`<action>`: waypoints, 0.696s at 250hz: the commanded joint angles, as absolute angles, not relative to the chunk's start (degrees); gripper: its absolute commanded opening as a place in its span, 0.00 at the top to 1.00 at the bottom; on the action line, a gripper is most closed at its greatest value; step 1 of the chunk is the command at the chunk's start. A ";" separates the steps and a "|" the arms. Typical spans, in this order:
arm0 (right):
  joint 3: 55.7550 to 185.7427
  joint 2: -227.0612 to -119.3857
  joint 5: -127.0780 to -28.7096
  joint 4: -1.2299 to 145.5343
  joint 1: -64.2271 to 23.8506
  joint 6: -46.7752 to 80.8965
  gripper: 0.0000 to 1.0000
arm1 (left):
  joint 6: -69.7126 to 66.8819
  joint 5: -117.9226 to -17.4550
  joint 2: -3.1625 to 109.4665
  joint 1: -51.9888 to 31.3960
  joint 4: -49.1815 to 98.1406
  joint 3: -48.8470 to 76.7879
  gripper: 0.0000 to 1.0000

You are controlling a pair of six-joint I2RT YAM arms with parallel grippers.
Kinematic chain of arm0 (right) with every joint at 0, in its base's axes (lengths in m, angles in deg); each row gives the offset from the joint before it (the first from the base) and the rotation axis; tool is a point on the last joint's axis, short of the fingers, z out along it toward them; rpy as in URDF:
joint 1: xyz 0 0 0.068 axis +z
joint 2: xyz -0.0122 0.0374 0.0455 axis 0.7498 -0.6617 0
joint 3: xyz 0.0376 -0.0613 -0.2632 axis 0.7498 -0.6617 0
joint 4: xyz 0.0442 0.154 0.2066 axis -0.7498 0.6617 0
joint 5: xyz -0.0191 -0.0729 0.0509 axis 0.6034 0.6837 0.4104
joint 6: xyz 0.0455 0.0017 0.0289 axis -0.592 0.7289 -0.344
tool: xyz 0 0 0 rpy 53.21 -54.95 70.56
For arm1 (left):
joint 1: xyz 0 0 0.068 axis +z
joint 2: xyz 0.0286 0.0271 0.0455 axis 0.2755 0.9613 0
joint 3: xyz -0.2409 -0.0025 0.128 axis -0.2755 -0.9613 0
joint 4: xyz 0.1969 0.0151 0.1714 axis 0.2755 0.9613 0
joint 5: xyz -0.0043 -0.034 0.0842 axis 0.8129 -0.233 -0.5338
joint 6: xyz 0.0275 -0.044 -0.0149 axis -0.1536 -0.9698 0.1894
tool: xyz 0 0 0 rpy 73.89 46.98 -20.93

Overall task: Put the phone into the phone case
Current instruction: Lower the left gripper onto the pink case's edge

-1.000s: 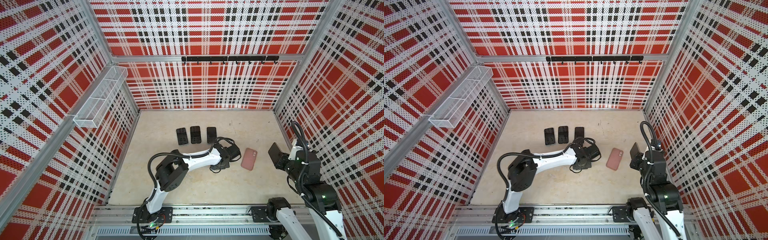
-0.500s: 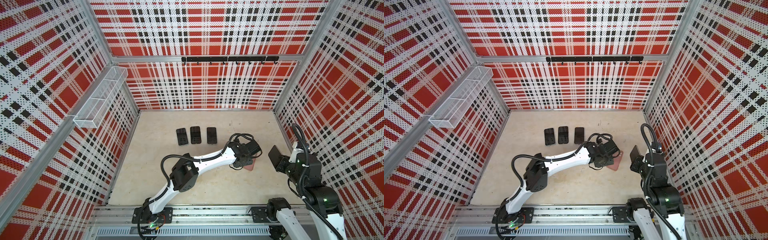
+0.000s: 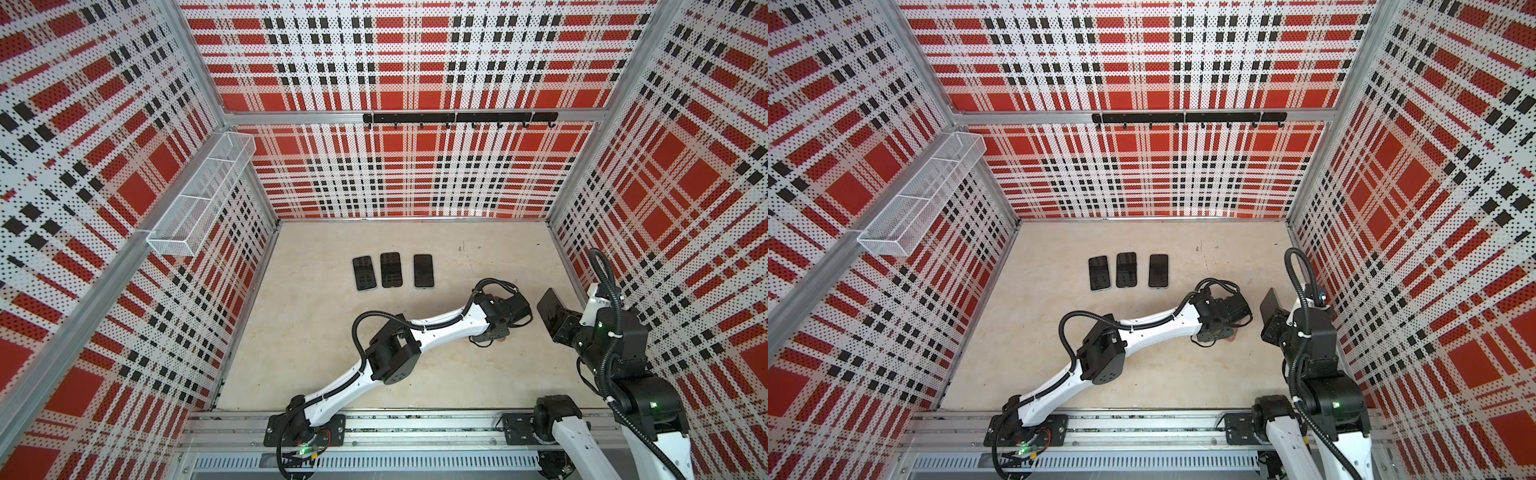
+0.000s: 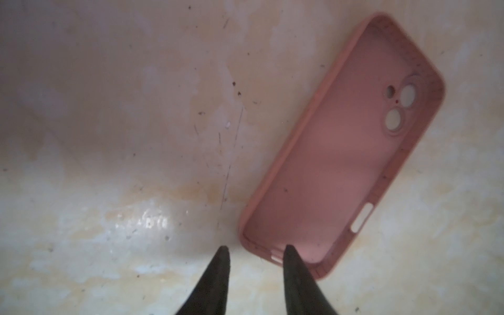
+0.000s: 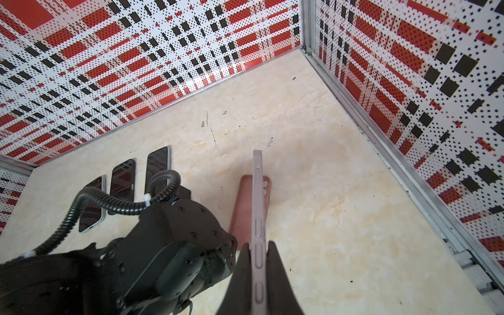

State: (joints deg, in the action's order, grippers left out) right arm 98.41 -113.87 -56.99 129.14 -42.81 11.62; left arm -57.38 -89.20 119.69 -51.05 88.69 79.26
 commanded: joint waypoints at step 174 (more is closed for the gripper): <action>101.21 -113.42 -57.03 124.23 -42.90 12.62 1.00 | -34.60 -103.62 111.08 -49.51 96.57 66.48 1.00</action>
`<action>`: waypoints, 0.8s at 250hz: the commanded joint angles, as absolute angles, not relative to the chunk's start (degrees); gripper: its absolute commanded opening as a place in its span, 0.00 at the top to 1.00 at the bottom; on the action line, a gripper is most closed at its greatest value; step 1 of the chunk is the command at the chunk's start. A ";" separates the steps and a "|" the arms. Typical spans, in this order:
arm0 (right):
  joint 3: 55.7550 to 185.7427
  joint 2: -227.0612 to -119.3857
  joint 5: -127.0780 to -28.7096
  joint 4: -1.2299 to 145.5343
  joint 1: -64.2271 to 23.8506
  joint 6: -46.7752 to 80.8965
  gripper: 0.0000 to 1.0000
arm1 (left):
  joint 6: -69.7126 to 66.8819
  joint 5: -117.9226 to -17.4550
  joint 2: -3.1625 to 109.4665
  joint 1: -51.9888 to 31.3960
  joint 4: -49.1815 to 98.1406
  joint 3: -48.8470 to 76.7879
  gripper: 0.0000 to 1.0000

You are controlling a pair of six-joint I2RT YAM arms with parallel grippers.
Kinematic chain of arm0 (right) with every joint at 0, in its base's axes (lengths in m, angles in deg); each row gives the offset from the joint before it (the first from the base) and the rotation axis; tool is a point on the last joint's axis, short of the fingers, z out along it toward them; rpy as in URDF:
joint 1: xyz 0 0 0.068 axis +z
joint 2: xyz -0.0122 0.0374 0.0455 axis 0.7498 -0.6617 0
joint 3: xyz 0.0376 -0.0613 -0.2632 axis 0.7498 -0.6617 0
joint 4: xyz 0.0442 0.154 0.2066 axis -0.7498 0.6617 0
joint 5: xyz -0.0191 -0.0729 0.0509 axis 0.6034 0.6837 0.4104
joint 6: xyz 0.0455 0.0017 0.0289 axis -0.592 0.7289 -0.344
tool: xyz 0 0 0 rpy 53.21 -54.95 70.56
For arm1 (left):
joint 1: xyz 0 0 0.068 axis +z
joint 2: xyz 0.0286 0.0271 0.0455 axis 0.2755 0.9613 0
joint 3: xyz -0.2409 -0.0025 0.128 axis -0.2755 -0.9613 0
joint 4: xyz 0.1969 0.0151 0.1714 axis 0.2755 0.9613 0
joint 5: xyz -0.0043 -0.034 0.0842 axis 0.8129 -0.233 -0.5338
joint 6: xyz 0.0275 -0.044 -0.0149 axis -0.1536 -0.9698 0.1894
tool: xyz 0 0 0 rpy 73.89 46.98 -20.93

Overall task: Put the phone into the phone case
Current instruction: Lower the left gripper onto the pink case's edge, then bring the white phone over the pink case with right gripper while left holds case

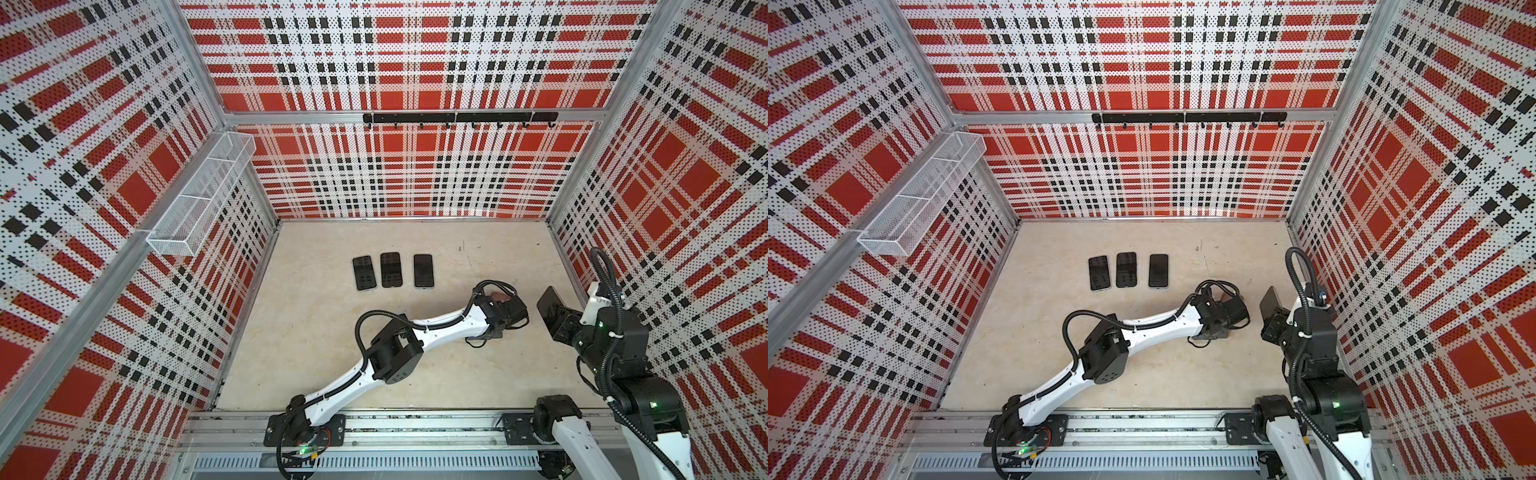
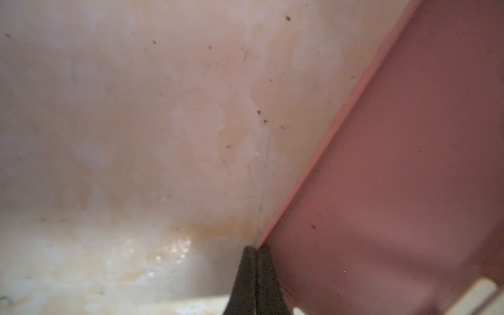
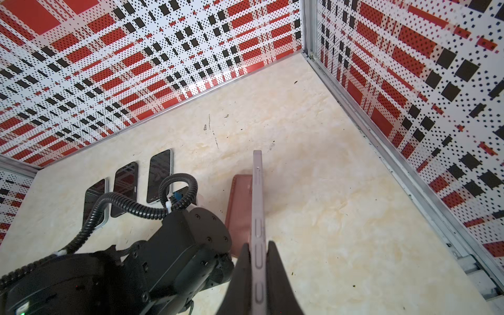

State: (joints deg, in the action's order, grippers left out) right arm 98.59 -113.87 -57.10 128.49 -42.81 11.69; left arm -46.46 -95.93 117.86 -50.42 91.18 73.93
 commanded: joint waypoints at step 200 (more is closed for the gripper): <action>96.97 -116.95 -98.08 126.46 -42.94 7.80 1.00 | 28.39 -96.75 69.13 -38.57 63.64 7.09 1.00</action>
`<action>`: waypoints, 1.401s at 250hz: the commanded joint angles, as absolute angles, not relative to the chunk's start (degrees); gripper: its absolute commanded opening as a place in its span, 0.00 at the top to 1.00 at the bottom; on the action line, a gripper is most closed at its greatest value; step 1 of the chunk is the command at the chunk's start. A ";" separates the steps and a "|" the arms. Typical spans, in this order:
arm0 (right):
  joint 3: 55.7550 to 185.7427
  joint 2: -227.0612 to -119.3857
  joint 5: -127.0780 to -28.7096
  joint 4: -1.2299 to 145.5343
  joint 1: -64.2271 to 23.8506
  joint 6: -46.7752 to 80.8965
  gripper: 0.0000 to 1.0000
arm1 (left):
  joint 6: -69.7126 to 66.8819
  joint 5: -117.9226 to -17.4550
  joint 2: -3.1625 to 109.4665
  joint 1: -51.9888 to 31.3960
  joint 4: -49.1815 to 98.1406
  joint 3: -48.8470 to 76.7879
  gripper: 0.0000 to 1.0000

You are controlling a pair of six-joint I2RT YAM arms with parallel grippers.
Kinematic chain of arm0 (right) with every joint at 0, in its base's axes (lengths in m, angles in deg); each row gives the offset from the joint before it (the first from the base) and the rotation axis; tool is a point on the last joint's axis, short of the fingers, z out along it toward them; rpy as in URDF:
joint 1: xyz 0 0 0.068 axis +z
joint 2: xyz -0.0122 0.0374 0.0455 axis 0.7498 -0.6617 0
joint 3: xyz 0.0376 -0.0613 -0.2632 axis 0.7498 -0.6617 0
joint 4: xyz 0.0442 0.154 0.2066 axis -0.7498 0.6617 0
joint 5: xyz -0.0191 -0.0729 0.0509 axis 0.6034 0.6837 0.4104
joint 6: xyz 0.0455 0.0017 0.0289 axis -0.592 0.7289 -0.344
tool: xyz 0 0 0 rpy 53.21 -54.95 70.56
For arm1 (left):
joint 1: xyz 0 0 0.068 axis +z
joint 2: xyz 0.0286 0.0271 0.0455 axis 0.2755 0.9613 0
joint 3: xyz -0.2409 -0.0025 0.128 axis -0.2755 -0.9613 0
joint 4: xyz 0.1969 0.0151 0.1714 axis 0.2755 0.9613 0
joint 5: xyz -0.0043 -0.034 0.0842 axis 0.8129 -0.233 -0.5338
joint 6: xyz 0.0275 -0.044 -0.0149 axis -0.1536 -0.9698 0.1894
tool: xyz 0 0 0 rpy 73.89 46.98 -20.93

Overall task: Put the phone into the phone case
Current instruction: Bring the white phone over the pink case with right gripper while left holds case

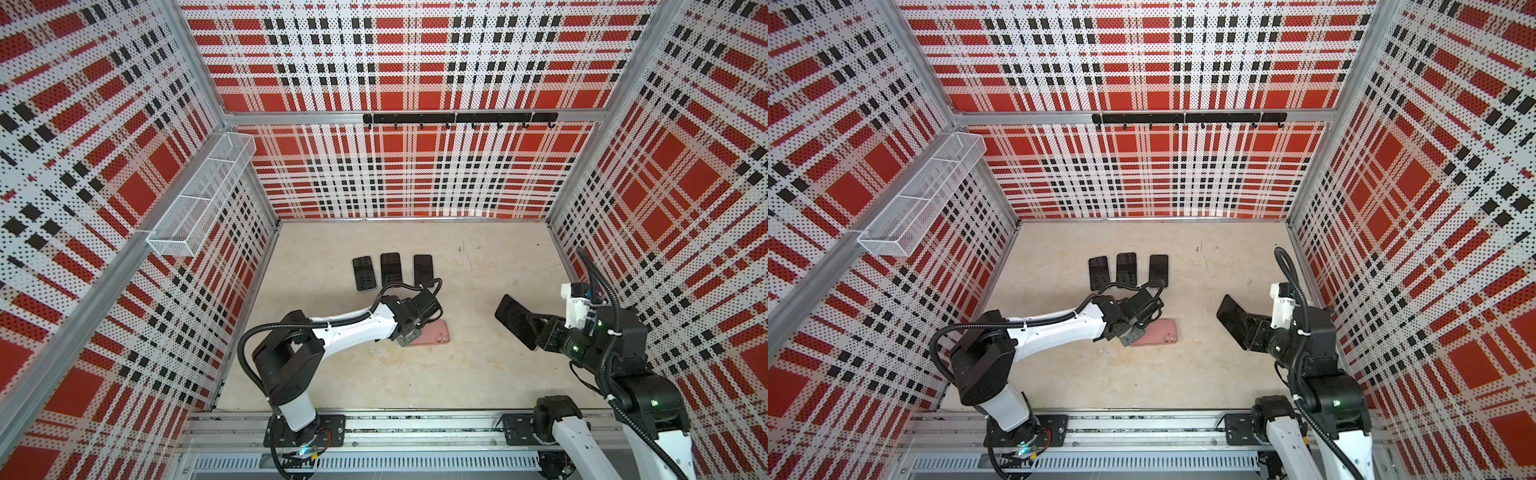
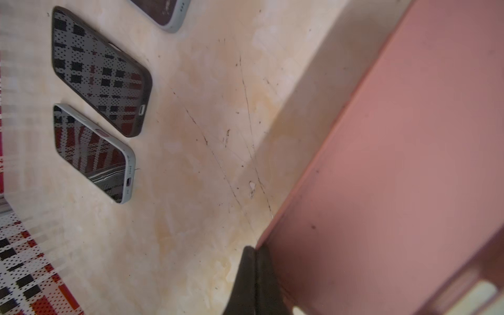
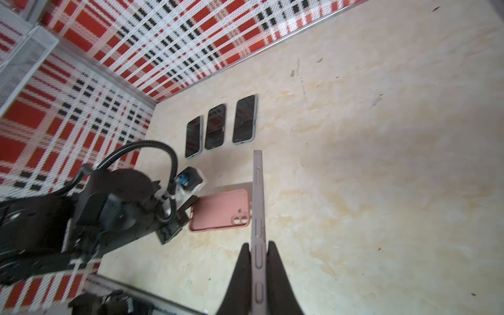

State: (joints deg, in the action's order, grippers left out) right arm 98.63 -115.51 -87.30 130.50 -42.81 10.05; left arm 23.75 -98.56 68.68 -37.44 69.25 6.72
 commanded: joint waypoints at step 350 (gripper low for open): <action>95.83 -161.61 -112.51 103.77 -27.91 12.75 1.00 | -23.65 -85.17 27.64 -19.99 58.44 -13.44 0.00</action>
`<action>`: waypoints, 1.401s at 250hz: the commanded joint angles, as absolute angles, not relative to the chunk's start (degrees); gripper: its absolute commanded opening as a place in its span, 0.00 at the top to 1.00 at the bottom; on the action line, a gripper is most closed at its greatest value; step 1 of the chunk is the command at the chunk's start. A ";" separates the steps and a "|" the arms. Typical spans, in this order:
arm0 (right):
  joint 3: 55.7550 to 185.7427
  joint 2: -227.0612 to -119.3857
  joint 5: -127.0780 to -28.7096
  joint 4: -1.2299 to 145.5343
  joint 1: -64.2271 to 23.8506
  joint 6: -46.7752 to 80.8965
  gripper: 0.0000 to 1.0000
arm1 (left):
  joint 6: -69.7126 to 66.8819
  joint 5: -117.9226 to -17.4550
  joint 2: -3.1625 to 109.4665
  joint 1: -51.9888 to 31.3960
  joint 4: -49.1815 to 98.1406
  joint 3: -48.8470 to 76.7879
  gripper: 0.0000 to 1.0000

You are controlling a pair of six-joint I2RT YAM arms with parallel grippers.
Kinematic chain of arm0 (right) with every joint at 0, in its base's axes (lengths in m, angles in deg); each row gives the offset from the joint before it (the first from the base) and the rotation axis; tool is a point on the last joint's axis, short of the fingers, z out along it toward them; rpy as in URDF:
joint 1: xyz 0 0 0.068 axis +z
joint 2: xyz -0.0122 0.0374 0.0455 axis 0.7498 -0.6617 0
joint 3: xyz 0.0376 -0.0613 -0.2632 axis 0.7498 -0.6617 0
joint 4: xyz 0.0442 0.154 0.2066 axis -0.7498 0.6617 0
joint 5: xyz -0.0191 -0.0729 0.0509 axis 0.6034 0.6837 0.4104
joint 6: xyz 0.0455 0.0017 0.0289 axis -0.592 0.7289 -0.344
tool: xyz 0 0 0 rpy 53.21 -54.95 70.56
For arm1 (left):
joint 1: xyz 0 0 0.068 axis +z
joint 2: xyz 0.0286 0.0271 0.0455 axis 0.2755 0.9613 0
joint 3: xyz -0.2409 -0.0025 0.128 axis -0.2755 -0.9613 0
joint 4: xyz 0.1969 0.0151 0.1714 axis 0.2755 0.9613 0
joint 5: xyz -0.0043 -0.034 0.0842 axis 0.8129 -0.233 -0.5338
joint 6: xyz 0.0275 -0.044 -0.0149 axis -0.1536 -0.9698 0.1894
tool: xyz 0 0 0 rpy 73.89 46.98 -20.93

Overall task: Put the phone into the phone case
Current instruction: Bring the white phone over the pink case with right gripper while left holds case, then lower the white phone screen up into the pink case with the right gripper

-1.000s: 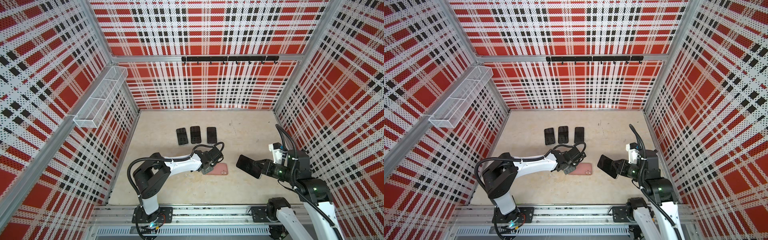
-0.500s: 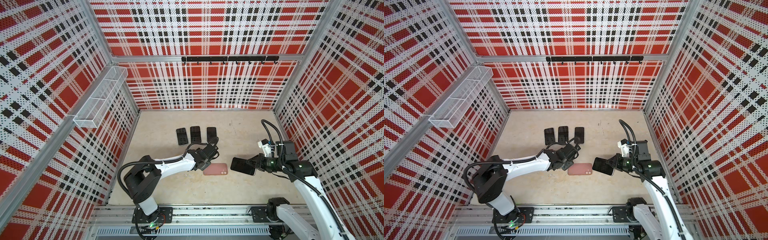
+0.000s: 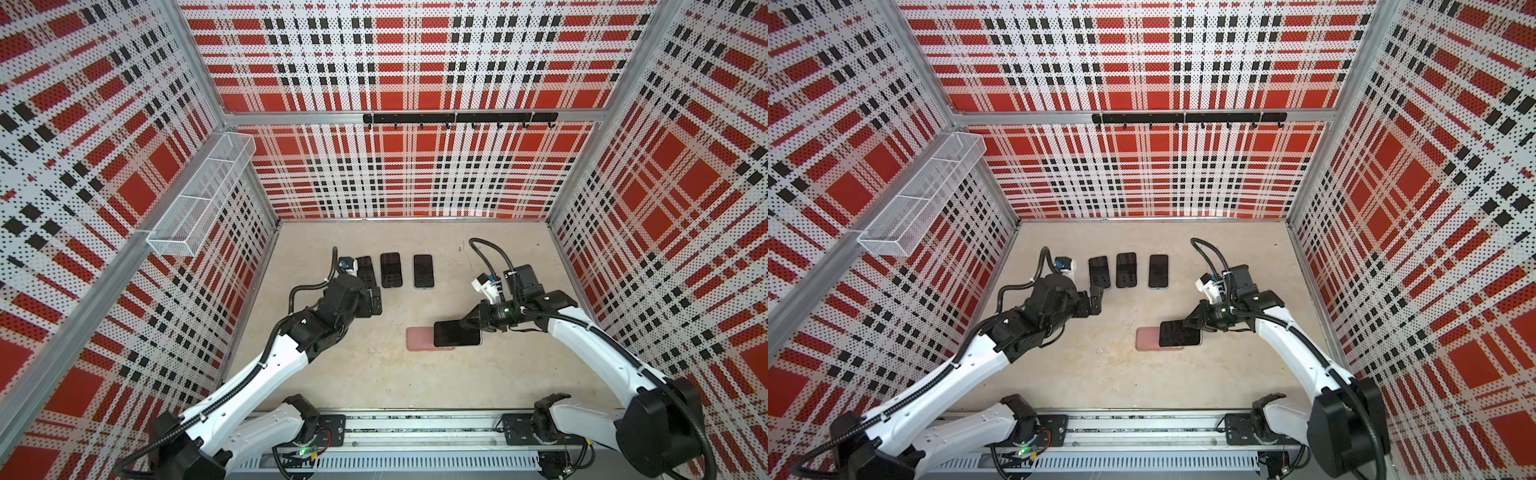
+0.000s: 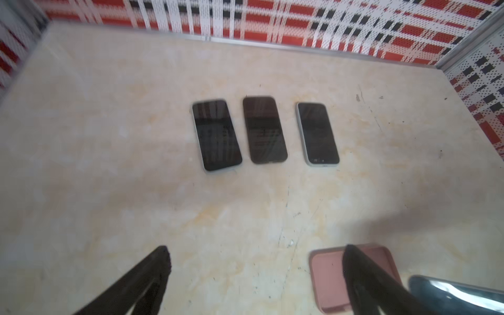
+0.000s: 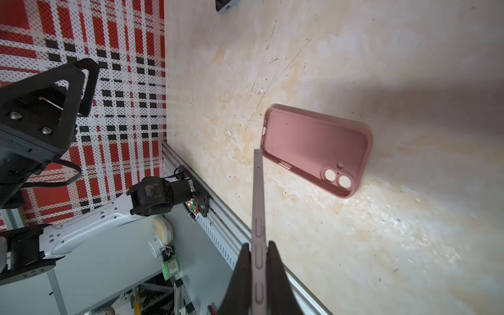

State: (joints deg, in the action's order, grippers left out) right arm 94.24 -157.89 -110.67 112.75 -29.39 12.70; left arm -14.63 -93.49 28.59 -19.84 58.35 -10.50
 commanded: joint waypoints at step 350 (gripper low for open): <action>89.91 -186.32 -106.67 87.72 -23.35 11.55 1.00 | -40.79 -69.50 50.24 -32.26 27.87 -25.84 0.05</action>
